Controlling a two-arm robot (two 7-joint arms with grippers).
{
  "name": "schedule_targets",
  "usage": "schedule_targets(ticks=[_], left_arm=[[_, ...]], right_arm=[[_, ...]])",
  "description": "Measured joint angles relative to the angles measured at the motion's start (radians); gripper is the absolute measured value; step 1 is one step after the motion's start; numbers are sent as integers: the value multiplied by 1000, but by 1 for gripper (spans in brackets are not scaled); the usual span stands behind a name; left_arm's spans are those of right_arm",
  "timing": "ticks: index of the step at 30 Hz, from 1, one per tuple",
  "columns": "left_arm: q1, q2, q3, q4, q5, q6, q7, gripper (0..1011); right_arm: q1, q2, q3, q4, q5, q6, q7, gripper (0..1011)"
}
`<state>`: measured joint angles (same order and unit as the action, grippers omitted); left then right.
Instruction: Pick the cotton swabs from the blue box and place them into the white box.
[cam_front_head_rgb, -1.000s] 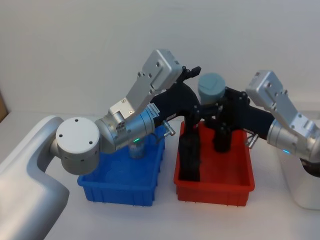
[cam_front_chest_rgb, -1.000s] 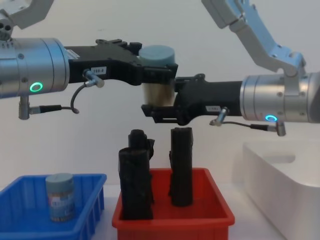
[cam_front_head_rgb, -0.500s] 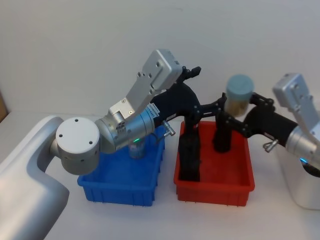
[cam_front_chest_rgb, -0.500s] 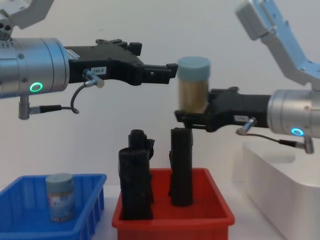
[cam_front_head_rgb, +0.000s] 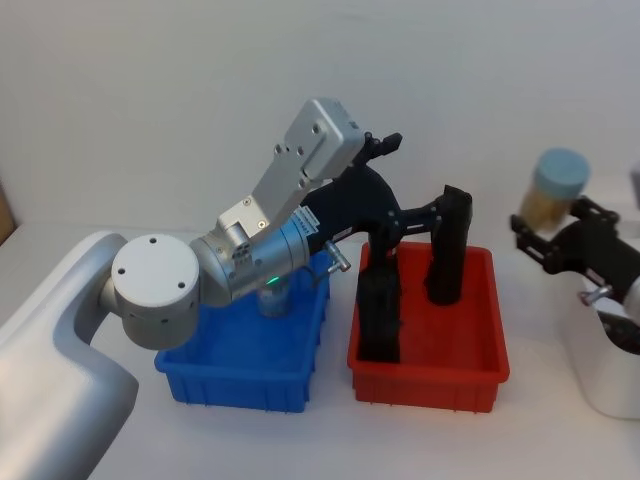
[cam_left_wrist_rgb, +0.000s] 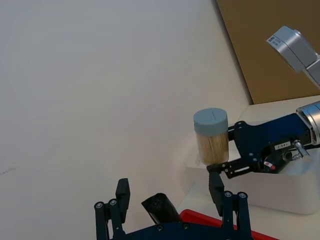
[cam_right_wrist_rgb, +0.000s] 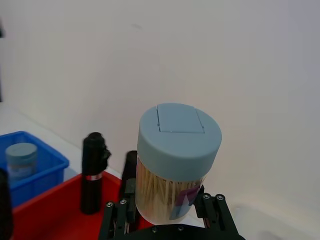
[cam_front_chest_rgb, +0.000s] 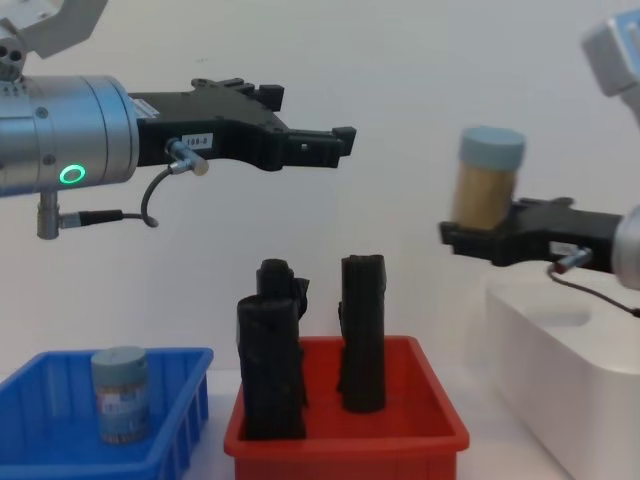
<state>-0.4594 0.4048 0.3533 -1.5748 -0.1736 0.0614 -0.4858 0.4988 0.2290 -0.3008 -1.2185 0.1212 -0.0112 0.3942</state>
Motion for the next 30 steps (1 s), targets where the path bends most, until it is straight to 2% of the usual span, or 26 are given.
schedule_targets(ticks=[1,5,6,11,20,25,30], left_arm=[[0,0,0,0,0,0,0,1004],[0,0,0,0,0,0,0,1004],[0,0,0,0,0,0,0,1004],[0,0,0,0,0,0,0,1004],[0,0,0,0,0,0,0,1004],[0,0,0,0,0,0,0,1004],[0,0,0,0,0,0,0,1004]], right_arm=[[0,0,0,0,0,0,0,645],[-17,15,24,4,63,20,-56,645],[-17,15,24,4,63,20,-56,645],[-29,27,50,19,122,41,-111,645],[-29,40,91,81,228,91,-196,645],[-13,42,108,122,272,111,-217,645],[-1,41,116,145,294,112,-218,645]])
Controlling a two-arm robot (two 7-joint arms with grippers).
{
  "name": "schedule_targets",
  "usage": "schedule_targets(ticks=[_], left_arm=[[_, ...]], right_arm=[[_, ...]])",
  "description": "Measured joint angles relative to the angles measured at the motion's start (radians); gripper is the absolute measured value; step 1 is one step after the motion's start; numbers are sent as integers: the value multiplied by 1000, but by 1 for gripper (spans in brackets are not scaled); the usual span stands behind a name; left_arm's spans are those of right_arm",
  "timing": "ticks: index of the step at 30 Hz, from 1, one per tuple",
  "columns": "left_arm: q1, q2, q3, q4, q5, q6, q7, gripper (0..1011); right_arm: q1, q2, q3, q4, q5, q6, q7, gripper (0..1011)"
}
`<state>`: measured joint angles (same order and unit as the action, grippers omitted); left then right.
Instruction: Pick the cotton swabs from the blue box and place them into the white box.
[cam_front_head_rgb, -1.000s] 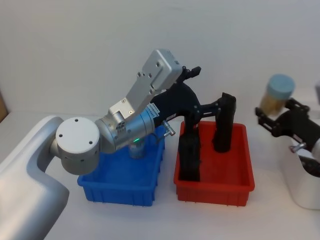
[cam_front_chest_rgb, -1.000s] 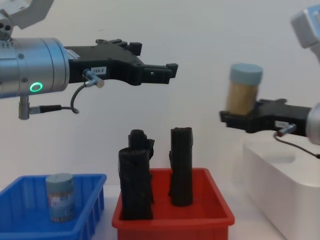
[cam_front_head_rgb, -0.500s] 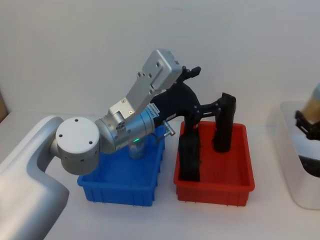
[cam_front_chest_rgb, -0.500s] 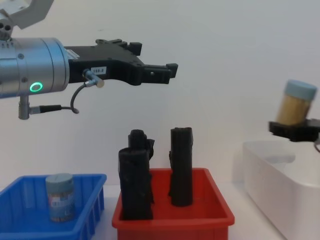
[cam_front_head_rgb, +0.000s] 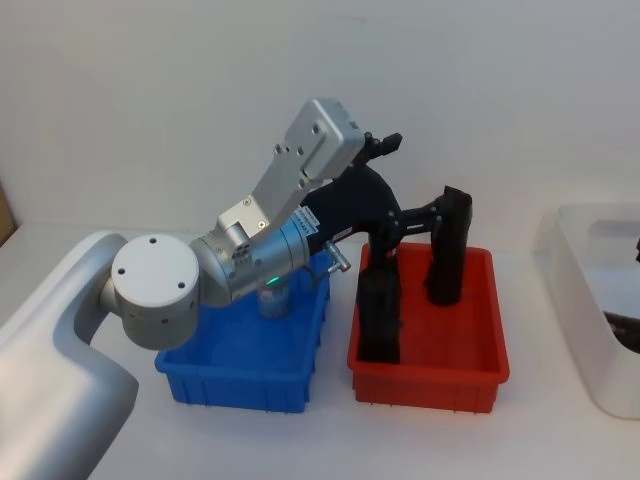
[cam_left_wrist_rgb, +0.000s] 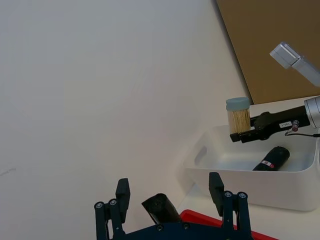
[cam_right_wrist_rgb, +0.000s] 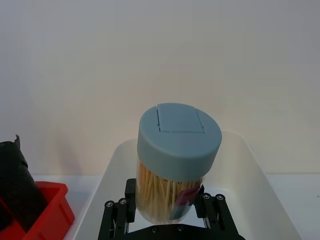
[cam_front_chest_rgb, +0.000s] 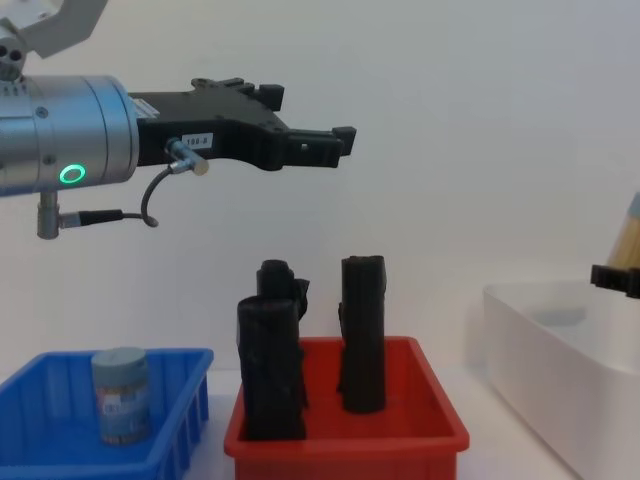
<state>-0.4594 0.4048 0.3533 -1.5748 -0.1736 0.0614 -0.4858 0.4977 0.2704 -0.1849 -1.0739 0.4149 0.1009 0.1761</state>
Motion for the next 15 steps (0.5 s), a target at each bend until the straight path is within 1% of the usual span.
schedule_targets(ticks=[2,6,11,15], left_arm=[[0,0,0,0,0,0,0,1004],[0,0,0,0,0,0,0,1004],[0,0,0,0,0,0,0,1004],[0,0,0,0,0,0,0,1004]], right_arm=[[8,0,4,10,13,-4,6,645],[16,-1,7,13,23,-13,22,645],[26,-1,10,4,26,-19,39,645],[32,-1,11,-9,19,-19,45,645]])
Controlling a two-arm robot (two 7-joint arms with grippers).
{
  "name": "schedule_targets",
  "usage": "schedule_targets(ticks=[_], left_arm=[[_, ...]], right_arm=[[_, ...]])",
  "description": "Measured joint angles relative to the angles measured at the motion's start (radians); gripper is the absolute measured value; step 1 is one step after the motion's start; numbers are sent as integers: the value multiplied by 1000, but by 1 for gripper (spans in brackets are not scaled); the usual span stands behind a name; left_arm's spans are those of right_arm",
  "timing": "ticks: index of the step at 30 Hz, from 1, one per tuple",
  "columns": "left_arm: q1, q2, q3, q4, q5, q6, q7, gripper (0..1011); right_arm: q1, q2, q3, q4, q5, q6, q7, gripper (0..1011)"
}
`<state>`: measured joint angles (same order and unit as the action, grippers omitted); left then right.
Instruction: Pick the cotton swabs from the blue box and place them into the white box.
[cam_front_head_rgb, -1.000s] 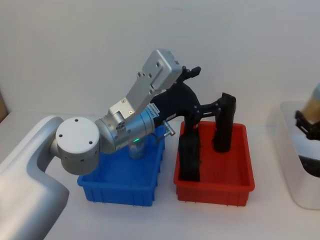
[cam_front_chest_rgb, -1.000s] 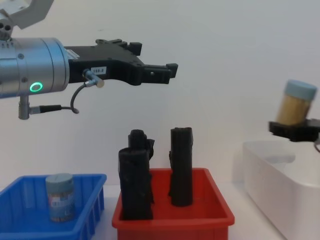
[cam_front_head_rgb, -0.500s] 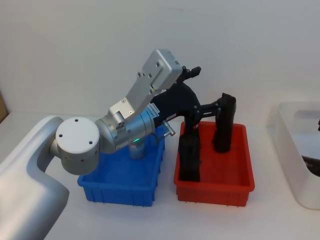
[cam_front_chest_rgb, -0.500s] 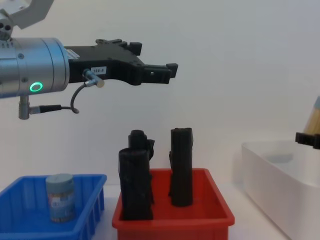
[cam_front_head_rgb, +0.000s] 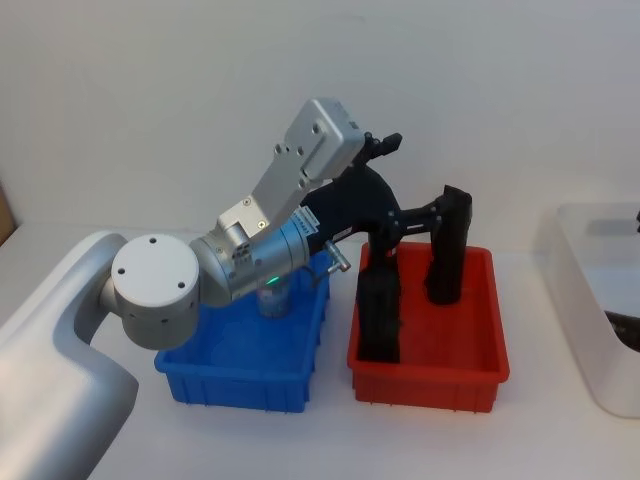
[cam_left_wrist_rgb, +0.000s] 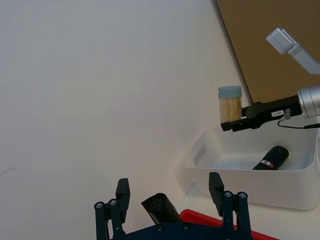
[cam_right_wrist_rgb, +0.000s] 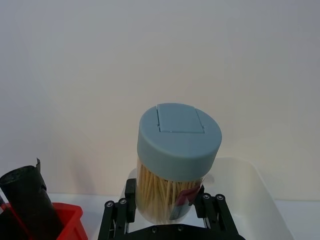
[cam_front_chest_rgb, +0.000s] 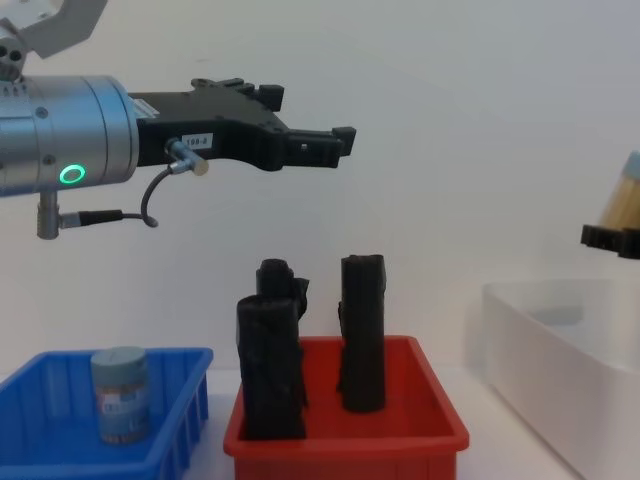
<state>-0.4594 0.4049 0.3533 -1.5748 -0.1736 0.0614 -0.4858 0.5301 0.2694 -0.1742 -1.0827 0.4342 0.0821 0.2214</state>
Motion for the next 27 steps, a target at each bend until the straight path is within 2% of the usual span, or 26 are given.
schedule_targets(ticks=[3,5,6,13,16,27], left_arm=[[0,0,0,0,0,0,0,1004],[0,0,0,0,0,0,0,1004],[0,0,0,0,0,0,0,1004],[0,0,0,0,0,0,0,1004],[0,0,0,0,0,0,0,1004],[0,0,0,0,0,0,0,1004]], right_arm=[[2,0,0,-5,-4,0,1,645],[4,0,1,-9,-7,1,3,681],[5,1,1,-11,-9,1,4,733],[7,1,1,-18,-14,3,6,896],[8,1,1,-20,-16,4,7,1000],[10,1,0,-25,-20,5,8,1001]])
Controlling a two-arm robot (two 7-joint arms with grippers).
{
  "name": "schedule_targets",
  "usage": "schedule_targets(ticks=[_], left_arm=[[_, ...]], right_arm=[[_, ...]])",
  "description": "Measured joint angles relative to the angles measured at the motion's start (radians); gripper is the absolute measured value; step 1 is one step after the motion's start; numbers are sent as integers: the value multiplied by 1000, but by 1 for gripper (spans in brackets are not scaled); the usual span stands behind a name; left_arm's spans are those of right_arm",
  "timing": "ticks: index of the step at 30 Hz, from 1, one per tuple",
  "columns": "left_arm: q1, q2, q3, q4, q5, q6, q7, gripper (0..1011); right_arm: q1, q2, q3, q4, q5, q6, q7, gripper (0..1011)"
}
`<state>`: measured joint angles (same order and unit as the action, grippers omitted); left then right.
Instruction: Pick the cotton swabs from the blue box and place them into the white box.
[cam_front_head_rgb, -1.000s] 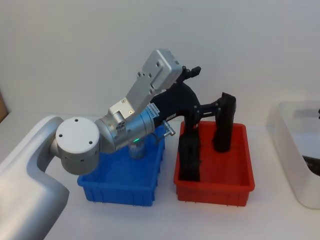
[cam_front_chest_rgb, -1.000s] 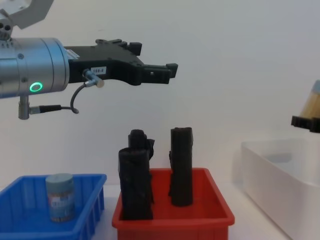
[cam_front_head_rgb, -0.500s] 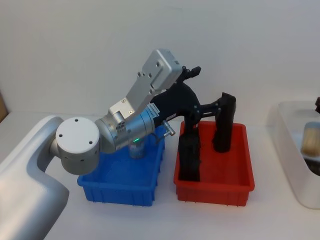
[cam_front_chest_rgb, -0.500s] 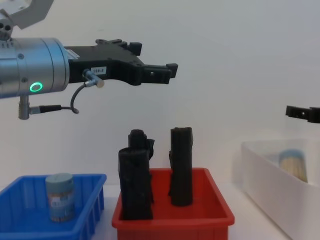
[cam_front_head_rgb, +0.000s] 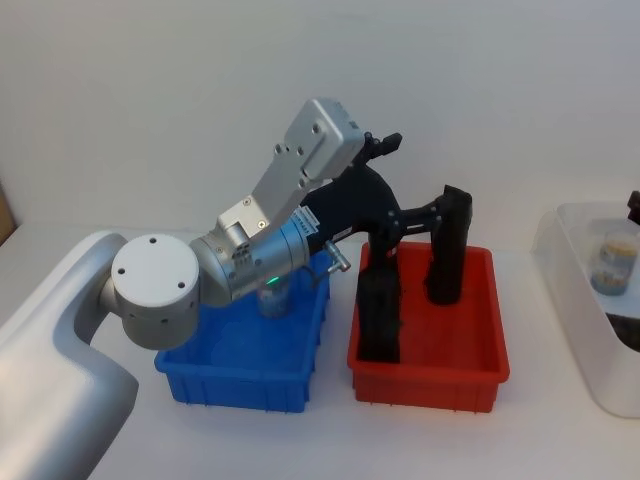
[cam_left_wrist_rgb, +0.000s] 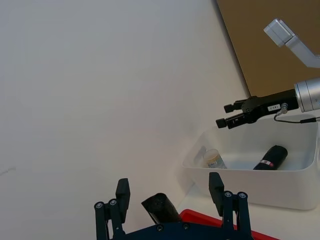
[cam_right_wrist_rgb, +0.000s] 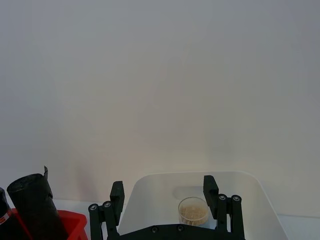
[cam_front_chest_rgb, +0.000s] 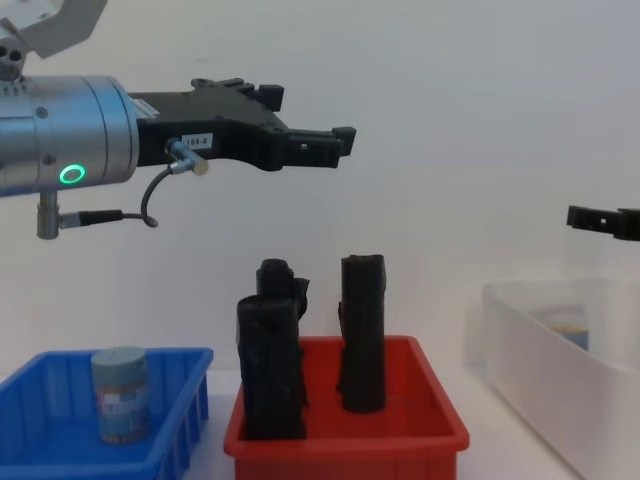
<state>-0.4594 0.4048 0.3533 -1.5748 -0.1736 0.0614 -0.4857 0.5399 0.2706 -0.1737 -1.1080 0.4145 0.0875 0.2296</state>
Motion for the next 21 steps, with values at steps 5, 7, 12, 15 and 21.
schedule_targets(ticks=[5,7,12,15,21], left_arm=[[0,0,0,0,0,0,0,1004],[0,0,0,0,0,0,0,1004],[0,0,0,0,0,0,0,1004],[0,0,0,0,0,0,0,1004],[0,0,0,0,0,0,0,1004]], right_arm=[[0,0,0,-1,-1,1,0,1001],[1,0,0,-1,-1,1,1,1001],[1,0,0,-2,-2,1,1,1001],[1,0,0,-2,-2,1,1,1001],[1,0,0,-3,-2,1,1,1001]])
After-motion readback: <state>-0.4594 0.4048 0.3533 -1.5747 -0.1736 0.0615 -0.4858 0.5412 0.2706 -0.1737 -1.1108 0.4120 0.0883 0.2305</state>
